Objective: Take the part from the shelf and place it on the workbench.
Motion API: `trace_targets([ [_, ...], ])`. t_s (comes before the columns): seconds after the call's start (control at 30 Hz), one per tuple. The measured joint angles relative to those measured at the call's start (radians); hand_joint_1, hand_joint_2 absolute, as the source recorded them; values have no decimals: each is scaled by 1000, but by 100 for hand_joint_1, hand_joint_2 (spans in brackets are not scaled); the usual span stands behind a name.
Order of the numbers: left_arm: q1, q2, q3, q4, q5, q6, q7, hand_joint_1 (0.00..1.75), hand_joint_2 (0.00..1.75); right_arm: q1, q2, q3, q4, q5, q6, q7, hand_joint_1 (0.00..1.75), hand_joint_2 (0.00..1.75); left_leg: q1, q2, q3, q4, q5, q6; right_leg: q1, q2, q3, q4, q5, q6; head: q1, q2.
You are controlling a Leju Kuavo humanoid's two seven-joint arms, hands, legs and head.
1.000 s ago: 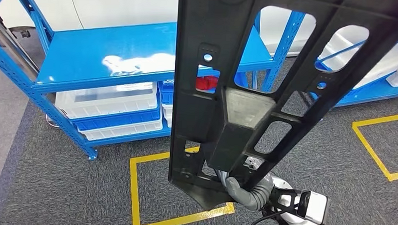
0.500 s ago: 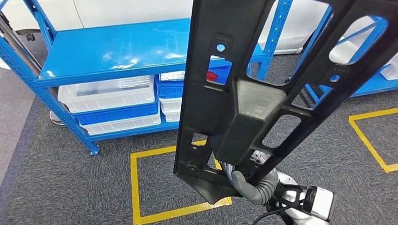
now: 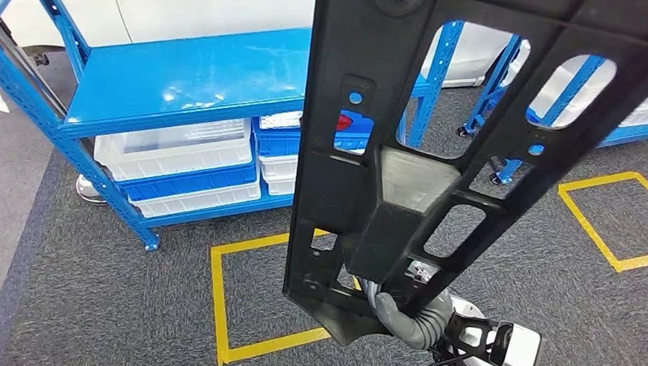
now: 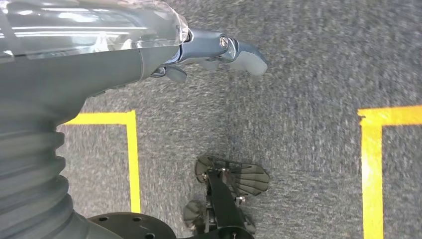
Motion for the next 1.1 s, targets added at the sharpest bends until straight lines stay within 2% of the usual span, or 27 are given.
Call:
trace_targets([
  [0.03, 0, 0, 0, 0, -4, -1, 0, 0, 175, 3, 0, -3, -12, 12, -7, 0, 175, 175, -2, 7, -2, 7, -4, -5, 1, -12, 24, -51, 15, -5, 0, 0],
  [0.07, 0, 0, 0, 0, -7, -2, 0, 0, 175, 5, 0, -6, -24, 23, -14, 0, 175, 175, -5, 14, -4, 13, -8, -11, 4, -20, 34, -78, 20, -11, 0, 0],
  [0.13, -1, 1, 0, 0, -9, -3, 1, 0, 175, 9, 0, -9, -44, 35, -22, 0, 175, 175, -7, 31, -6, 17, -10, -21, 7, -4, 29, -82, 21, -26, 0, 0],
  [0.2, -3, 1, 3, 0, -9, -5, 1, 0, 175, 8, -1, -11, -58, 37, -26, 0, 175, 175, -2, 24, -12, 33, -25, -34, 6, 13, 25, -84, 27, -38, 0, 0],
  [0.27, -4, 0, 5, 0, -9, -6, 1, 0, 175, 4, -3, -13, -70, 43, -33, 0, 175, 175, 2, -3, -47, 116, -80, -47, 5, 28, 21, -86, 34, -48, 0, 0],
  [0.33, -2, 0, 7, 0, -12, -5, 3, 0, 175, 2, -3, -13, -82, 50, -38, 0, 175, 175, 3, -17, -108, 251, -144, -51, 9, 47, 15, -85, 38, -53, 0, 0],
  [0.37, 0, 0, 7, 0, -14, -4, 4, 0, 175, 2, -3, -13, -90, 51, -37, 0, 175, 175, 3, -18, -129, 298, -157, -50, 11, 58, 13, -85, 40, -54, 0, 0],
  [0.4, 1, 0, 8, 0, -16, -2, 5, 0, 175, 2, -3, -13, -97, 52, -35, 0, 175, 175, 2, -20, -133, 307, -149, -47, 13, 70, 11, -85, 41, -54, 0, 0],
  [0.43, 1, 0, 8, 0, -19, 0, 6, 0, 175, 3, -3, -13, -105, 51, -32, 0, 175, 175, 1, -25, -118, 276, -123, -41, 15, 81, 11, -85, 43, -54, 0, 0],
  [0.47, 1, 0, 8, 0, -20, 1, 7, 0, 175, 2, -3, -13, -112, 51, -29, 0, 175, 175, -1, -36, -86, 211, -85, -33, 16, 93, 12, -85, 44, -54, 0, 0],
  [0.53, 2, 1, 9, 0, -21, 2, 7, 0, 175, 2, -3, -13, -122, 51, -27, 0, 175, 175, -4, -85, -20, 74, -31, -15, 15, 113, 11, -85, 47, -50, 0, 0],
  [0.57, 2, 2, 10, 0, -21, 2, 8, 0, 175, 1, -3, -13, -125, 51, -26, 0, 175, 175, -7, -102, -2, 32, -21, -9, 11, 123, 8, -85, 50, -46, 0, 0],
  [0.6, 2, 2, 10, 0, -24, 3, 8, 0, 175, 1, -3, -13, -128, 51, -24, 0, 175, 175, -8, -110, 5, 15, -21, -4, 7, 133, 5, -86, 53, -41, 0, 0],
  [0.67, 0, 2, 11, 0, -37, 3, 11, 0, 175, 1, -4, -13, -139, 54, -11, 0, 175, 175, -9, -87, 12, -3, -13, 1, 4, 151, 1, -91, 60, -28, 0, 0],
  [0.7, -1, 3, 10, 0, -46, 2, 12, 0, 175, -1, -4, -12, -148, 59, -5, 0, 175, 175, -7, -75, 18, -19, -4, 3, 5, 144, -2, -86, 56, -24, 0, 0],
  [0.73, -2, 3, 9, 0, -56, 1, 13, 0, 175, -5, -4, -10, -157, 64, -2, 0, 175, 175, -4, -63, 24, -34, 4, 6, 7, 127, -13, -66, 41, -21, 0, 0],
  [0.8, -3, 5, 6, 0, -70, -1, 18, 0, 175, -15, -2, -1, -169, 73, -4, 0, 175, 175, -3, -37, 27, -49, 13, 7, 8, 79, -60, 34, -22, -17, 0, 0],
  [0.83, -3, 6, 4, 0, -74, -1, 21, 0, 175, -19, -1, 5, -171, 74, -6, 0, 175, 175, -3, -23, 25, -47, 13, 7, 4, 64, -90, 100, -54, -12, 0, 0],
  [0.87, -2, 8, 3, 0, -76, -1, 25, 0, 175, -21, 0, 11, -172, 72, -6, 0, 175, 175, -3, -10, 22, -44, 11, 6, 0, 57, -113, 153, -74, -7, 0, 0],
  [0.9, -2, 10, 3, 0, -76, -1, 29, 0, 175, -23, 1, 16, -172, 68, -2, 0, 175, 175, -2, 3, 19, -39, 9, 4, -4, 52, -121, 174, -76, -2, 0, 0],
  [0.93, -2, 12, 3, 0, -74, 0, 31, 0, 175, -25, 1, 20, -171, 63, 5, 0, 175, 175, 0, 15, 16, -33, 6, 1, -9, 46, -109, 156, -59, 3, 0, 0],
  [0.97, -2, 14, 3, 0, -69, 2, 32, 0, 175, -28, 1, 23, -169, 57, 15, 0, 175, 175, 3, 26, 13, -25, 2, -3, -13, 37, -79, 102, -30, 9, 0, 0],
  [1.0, -3, 17, 3, 0, -62, 4, 32, 0, 175, -32, 1, 26, -168, 53, 27, 0, 175, 175, 4, 36, 9, -15, -3, -9, -15, 16, -41, 33, -6, 10, 0, 0],
  [1.03, -3, 22, 3, 0, -54, 5, 30, 0, 175, -35, 1, 28, -165, 49, 39, 0, 175, 175, 4, 45, 6, -3, -10, -16, -15, -5, -10, -24, 12, 9, 0, 0],
  [1.07, -3, 28, 3, 0, -45, 5, 27, 0, 175, -38, 1, 30, -161, 47, 51, 0, 175, 175, 3, 52, 3, 6, -16, -23, -14, -19, 9, -59, 19, 3, 0, 0],
  [1.1, -3, 34, 4, 0, -37, 4, 22, 0, 175, -41, 0, 32, -157, 46, 62, 0, 175, 175, 1, 59, 2, 13, -22, -30, -12, -27, 14, -70, 17, -5, 0, 0],
])
